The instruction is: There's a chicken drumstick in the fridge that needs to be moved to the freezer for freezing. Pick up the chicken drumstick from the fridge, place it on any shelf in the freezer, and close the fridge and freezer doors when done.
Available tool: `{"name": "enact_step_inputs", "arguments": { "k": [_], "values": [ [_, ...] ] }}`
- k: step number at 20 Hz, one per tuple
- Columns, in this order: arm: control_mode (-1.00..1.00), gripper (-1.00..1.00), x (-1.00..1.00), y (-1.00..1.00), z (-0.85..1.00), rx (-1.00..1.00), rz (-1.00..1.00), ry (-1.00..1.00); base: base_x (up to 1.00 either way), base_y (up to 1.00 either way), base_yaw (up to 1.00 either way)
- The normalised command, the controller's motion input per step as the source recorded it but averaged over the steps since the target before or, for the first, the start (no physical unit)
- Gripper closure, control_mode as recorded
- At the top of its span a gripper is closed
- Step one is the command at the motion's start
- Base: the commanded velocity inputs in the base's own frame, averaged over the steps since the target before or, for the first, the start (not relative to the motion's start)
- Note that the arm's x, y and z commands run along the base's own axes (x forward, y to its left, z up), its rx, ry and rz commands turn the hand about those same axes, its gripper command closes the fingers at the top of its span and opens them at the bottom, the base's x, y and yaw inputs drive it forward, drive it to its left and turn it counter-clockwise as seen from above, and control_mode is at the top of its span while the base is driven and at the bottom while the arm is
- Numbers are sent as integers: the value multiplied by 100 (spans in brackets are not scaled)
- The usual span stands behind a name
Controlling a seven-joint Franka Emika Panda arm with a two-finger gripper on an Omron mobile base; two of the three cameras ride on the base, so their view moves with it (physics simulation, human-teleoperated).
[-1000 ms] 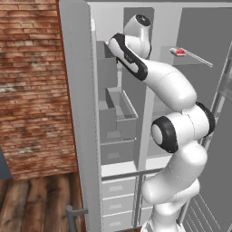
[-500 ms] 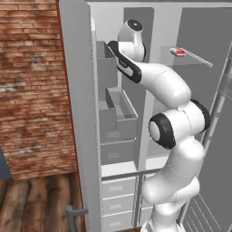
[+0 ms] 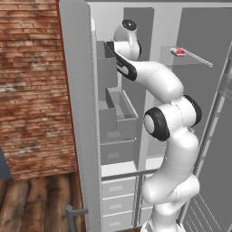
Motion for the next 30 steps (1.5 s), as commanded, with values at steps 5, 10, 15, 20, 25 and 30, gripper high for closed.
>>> {"name": "enact_step_inputs", "arguments": {
  "k": [5, 10, 15, 20, 25, 30],
  "values": [
    [-100, 100, 49, 25, -20, -11, -5, 0, 0, 0, 0],
    [-100, 100, 47, 4, -29, -6, -2, 0, 0, 0, 0],
    [-100, 100, 37, 0, -42, 0, 0, 1, 0, 0, 0],
    [-100, 100, 39, 0, -58, 0, 0, 7, 0, 0, 0],
    [-100, -100, 11, 0, -97, 0, 0, 8, 0, 0, 0],
    [-100, -100, -12, 0, -82, 0, 0, -6, 0, 0, 0]
  ]
}}
